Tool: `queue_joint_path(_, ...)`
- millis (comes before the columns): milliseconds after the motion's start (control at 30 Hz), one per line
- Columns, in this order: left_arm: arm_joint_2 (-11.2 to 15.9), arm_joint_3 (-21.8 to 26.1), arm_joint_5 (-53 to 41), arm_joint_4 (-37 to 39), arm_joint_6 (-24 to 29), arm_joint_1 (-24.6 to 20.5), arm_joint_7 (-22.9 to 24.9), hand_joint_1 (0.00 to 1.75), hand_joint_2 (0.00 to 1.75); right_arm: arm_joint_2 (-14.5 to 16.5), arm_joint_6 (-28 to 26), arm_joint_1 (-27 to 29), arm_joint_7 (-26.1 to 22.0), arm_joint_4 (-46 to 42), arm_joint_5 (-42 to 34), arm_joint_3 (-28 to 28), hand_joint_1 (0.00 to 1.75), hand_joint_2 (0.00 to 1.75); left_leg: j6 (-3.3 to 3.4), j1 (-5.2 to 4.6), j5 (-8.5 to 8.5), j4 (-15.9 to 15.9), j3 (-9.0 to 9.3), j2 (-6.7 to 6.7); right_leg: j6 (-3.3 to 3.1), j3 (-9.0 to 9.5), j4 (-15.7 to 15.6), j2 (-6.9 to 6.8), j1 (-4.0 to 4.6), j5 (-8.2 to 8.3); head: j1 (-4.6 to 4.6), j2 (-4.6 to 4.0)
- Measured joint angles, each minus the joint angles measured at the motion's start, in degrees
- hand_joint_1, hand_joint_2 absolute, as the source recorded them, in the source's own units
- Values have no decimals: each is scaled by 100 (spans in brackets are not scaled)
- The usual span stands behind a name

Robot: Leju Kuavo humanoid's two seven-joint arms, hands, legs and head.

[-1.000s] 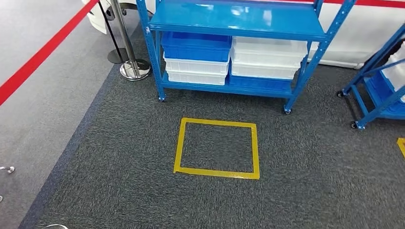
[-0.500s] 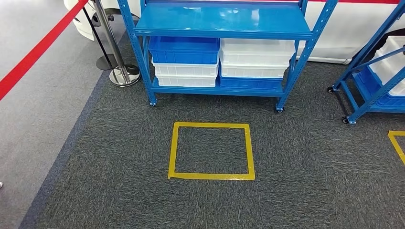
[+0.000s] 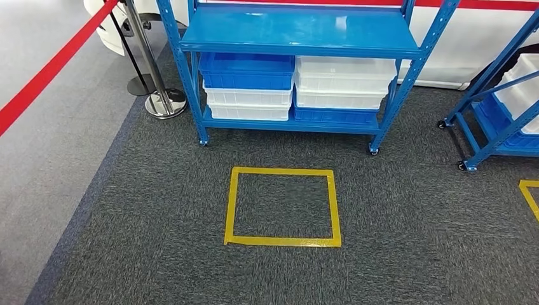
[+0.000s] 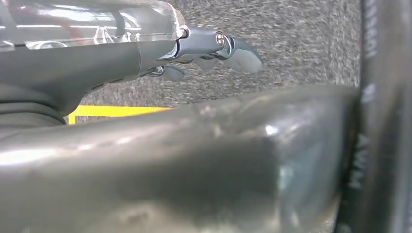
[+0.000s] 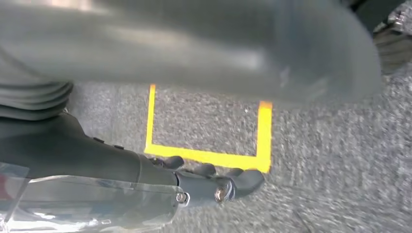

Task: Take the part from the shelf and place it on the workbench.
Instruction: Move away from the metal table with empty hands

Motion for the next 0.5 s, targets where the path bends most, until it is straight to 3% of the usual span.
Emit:
queue_joint_path(100, 1, 0, -8, -1, 1, -34, 2, 0, 0, 0, 0, -6, 0, 0, 1, 0, 0, 0, -102, 4, -76, -18, 81, 5, -101, 74, -55, 24, 6, -103, -2, 0)
queue_joint_path(167, 3, 0, -15, -1, 3, -41, 4, 0, 0, 0, 0, 4, 0, 0, 1, -1, 0, 0, -150, 14, -215, 285, -14, -9, -180, 179, -111, 30, -18, -156, -2, 0)
queue_joint_path(200, 4, 0, -19, -1, 4, -33, 5, 0, 0, 0, 0, 8, 0, 0, 1, -1, 0, 0, -164, 24, -340, 635, -196, -20, -215, 235, -126, 28, -16, -194, -2, 0)
queue_joint_path(267, 4, 0, -21, 0, 3, -11, 6, 0, 0, 0, 0, 8, 0, 0, 1, 0, 0, 0, -185, 27, -562, 1452, -728, -26, -256, 341, -129, 38, 0, -294, -2, 0)
queue_joint_path(300, 4, 0, -21, 0, 3, 4, 7, 0, 0, 0, 1, 10, 0, 0, 1, 0, 0, 0, -189, 27, -543, 1699, -951, -27, -261, 410, -129, 53, 8, -354, -2, 0)
queue_joint_path(333, 4, 0, -22, 0, 3, 20, 8, 0, 0, 0, 3, 13, 0, 0, 1, 0, 0, 0, -184, 26, -393, 1726, -1076, -28, -258, 491, -129, 71, 14, -418, -2, 0)
queue_joint_path(367, 5, 0, -26, 0, 1, 35, 9, 0, 0, 0, 9, 17, 0, 0, 1, -1, 0, 0, -167, 24, -127, 1533, -1100, -28, -251, 586, -129, 86, 18, -486, -2, 0)
queue_joint_path(433, 11, 0, -33, 0, -4, 64, 11, 0, 0, 2, 23, 29, 0, 2, 1, -1, 0, 0, -101, 3, 439, 849, -968, -31, -222, 772, -135, 102, 29, -639, 0, 0)
queue_joint_path(467, 15, 0, -36, 0, -8, 74, 12, 0, 0, 3, 29, 30, 0, 4, 2, -2, 0, 0, -59, -18, 562, 558, -870, -29, -192, 838, -142, 109, 32, -706, -1, 0)
queue_joint_path(500, 18, 0, -38, 0, -10, 73, 14, 0, 0, 4, 32, 24, -1, 7, 3, -2, 0, 0, -24, -41, 579, 387, -795, -27, -157, 890, -160, 111, 30, -758, -1, 0)
